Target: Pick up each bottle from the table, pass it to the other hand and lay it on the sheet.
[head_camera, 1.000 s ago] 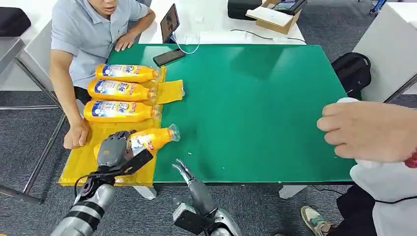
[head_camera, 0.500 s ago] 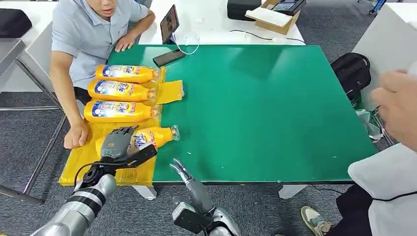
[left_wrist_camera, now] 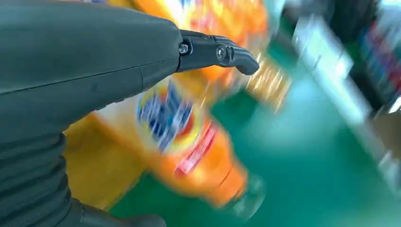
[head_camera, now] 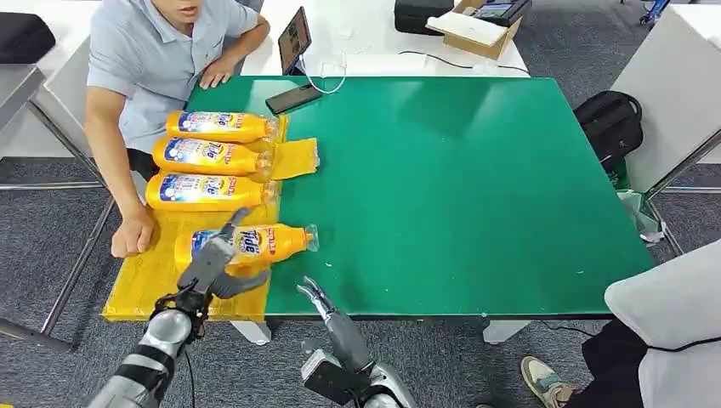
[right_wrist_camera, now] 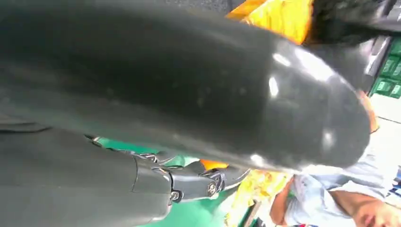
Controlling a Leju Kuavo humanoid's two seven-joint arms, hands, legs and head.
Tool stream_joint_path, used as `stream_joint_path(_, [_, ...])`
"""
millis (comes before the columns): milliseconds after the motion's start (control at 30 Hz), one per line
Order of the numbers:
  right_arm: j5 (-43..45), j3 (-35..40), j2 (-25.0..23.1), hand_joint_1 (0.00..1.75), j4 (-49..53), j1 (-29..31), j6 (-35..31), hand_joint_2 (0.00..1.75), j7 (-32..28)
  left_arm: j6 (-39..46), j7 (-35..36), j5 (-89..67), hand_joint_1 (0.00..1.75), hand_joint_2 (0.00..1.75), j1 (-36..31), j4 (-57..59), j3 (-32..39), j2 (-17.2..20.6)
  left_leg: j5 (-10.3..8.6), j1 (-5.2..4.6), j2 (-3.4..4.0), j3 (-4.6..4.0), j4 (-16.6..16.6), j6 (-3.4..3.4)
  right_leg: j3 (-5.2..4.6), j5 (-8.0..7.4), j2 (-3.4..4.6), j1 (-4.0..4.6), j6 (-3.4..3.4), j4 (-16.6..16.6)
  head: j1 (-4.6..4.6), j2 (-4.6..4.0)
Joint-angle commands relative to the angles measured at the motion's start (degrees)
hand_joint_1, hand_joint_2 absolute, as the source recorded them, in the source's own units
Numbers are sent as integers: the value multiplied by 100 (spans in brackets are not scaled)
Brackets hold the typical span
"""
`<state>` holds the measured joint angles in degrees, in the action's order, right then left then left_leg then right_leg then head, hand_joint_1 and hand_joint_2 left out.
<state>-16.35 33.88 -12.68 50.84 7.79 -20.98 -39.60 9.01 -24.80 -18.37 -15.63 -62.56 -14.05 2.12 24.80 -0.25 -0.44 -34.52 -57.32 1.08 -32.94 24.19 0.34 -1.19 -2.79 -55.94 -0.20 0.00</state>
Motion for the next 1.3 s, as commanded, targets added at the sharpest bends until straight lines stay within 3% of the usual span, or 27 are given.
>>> stream_joint_path(33, [264,-269,318,0,1281,-314,-1066,0,-40,259,-626,2520,0,175,1361,-2983,629,-974,11,6,-3,0,-8,-5,6,11,-8,8,10,-4,-2,0])
stream_joint_path(67, [253,-486,316,0,2054,-489,-1858,0,-40,479,-759,2641,0,175,1577,-3267,634,-1123,14,6,1,-7,-13,-2,-1,11,-3,7,6,-6,-2,0])
stream_joint_path(167, [-244,-1302,124,0,2984,-871,-1902,0,-40,833,-937,2761,0,175,1936,-3563,456,-1261,19,3,5,-9,-14,-1,-4,13,0,4,5,-6,0,0])
stream_joint_path(200, [-400,-1510,53,0,3257,-982,-1902,175,-40,955,-1011,2765,0,175,2031,-3593,383,-1289,16,4,9,-12,-11,-1,-9,10,3,4,5,-5,-2,0])
stream_joint_path(367, [417,-1629,134,0,3835,-1242,-1902,175,-40,1418,-1157,2642,0,175,2310,-3438,140,-1376,17,0,-9,-10,-7,-5,-4,15,-14,2,9,-3,-4,0])
stream_joint_path(567, [36,-1945,-31,0,4060,-1363,-1902,175,-40,1468,-1090,2621,0,175,2343,-3340,2,-1337,18,3,-6,-7,-4,-4,-4,14,-11,5,12,2,-2,0])
stream_joint_path(700, [-286,-2555,-398,0,4093,-1544,-1902,175,-40,1833,-1081,2316,0,175,2286,-2917,-558,-954,19,7,-16,2,-2,-6,8,17,-23,10,15,7,-2,0])
stream_joint_path(733, [-334,-2632,-339,0,3907,-1554,-1902,0,-40,2019,-1106,2133,0,175,2292,-2831,-601,-942,13,1,-13,2,7,-3,4,14,-18,3,11,8,-4,0])
stream_joint_path(800, [-25,-2700,-351,0,3298,-1509,-1902,0,-40,1992,-396,1819,0,175,2295,-2581,-998,-679,14,5,-14,15,13,-5,21,13,-19,7,13,19,-4,0])
stream_joint_path(867, [-241,-2661,-361,0,3159,-1513,-1902,0,-40,2071,-424,1766,0,175,2326,-2586,-1081,-650,12,3,-5,14,17,-2,16,7,-8,5,9,22,-2,0])
stream_joint_path(900, [295,-2354,-277,0,2788,-1442,-1885,0,9,2147,-479,1760,0,175,2332,-2670,-1129,-633,15,7,-3,29,23,-6,32,9,-9,10,15,30,-2,0])
stream_joint_path(967, [327,-2357,-323,0,2775,-1431,-1902,0,-40,2175,-482,1773,0,175,2347,-2734,-1124,-641,16,8,-1,20,15,-5,25,9,-5,10,14,24,-2,0])
stream_joint_path(1033, [-479,-2274,-348,0,2883,-1436,-1902,0,-40,2138,-467,1808,0,175,2294,-2837,-1163,-654,20,10,13,18,12,-8,19,9,7,13,17,19,-2,0])
stream_joint_path(1067, [-479,-2274,-348,0,2883,-1436,-1902,175,-40,2138,-467,1808,0,0,2294,-2837,-1163,-654,17,8,6,9,10,-5,12,8,2,10,13,17,-2,0])
stream_joint_path(1133, [-343,-2073,-273,0,2989,-1456,-1902,175,-40,1909,-518,1922,0,0,2234,-2788,-1230,-695,16,7,-2,5,8,-7,8,11,-8,9,16,13,-2,0])
stream_joint_path(1167, [-343,-2073,-273,0,2989,-1456,-1902,175,-40,1909,-518,1922,0,175,2234,-2788,-1230,-695,16,9,-4,7,10,-5,12,10,-8,11,13,17,-2,0])
stream_joint_path(1300, [83,-2368,-553,0,3942,-1447,-1902,175,-40,1870,-730,2115,0,175,2058,-2580,-1310,-848,16,5,-7,-1,1,-5,3,13,-12,7,13,6,-2,0])
